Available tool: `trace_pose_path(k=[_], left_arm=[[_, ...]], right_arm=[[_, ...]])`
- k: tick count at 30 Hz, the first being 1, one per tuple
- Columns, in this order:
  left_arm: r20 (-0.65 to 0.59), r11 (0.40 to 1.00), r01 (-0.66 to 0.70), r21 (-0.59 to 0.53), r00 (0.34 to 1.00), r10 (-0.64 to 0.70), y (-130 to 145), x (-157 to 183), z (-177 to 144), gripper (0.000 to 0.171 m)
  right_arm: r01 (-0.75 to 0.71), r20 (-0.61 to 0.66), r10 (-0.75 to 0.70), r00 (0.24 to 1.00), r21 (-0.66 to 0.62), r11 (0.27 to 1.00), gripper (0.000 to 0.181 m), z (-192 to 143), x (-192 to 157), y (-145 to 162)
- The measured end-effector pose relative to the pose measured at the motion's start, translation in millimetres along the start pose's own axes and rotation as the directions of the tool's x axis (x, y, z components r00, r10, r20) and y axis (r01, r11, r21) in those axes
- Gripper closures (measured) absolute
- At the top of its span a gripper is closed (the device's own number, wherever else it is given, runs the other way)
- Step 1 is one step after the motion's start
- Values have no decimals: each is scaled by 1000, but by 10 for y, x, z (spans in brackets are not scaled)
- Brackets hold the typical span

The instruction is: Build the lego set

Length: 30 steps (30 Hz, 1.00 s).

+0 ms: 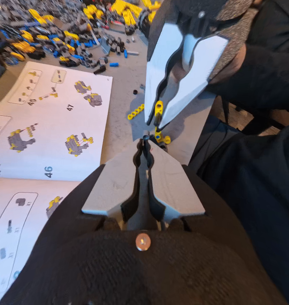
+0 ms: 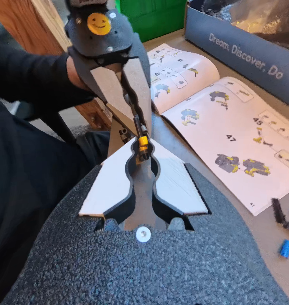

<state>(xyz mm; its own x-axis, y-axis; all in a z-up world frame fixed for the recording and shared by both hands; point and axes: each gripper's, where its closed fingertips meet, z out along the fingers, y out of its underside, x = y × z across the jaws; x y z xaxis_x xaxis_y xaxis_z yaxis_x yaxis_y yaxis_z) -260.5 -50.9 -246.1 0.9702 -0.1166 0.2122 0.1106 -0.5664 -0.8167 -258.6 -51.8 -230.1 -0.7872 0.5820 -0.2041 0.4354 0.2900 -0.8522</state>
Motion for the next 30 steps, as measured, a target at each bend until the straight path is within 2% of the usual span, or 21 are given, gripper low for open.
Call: trace_pose_path(k=[3,9,15,23,26,30], left_arm=[[25,997,1,74,1000,-3,-68,5,-57,171],[66,990,94,105,993,-101,-26,-65,-60,171],[85,974,182,132,977,-194,-29,-144,-74,171],[174,983,46,179,982,-77,-77,-126,-103,171],[157,984,70,163,983,-96,-62,-125,-78,171],[136,979,156,133,975,-174,-12,-198,-55,171]], right_arm=[[-98,31,98,995,-6,995,173,-10,4,-1],[-78,-23,75,997,-135,988,172,34,37,46],[-119,-40,113,993,-211,970,172,44,101,65],[-223,58,259,964,-352,909,171,87,99,65],[-189,72,230,971,-362,913,170,134,122,45],[-109,59,132,989,-302,947,169,148,158,-1]])
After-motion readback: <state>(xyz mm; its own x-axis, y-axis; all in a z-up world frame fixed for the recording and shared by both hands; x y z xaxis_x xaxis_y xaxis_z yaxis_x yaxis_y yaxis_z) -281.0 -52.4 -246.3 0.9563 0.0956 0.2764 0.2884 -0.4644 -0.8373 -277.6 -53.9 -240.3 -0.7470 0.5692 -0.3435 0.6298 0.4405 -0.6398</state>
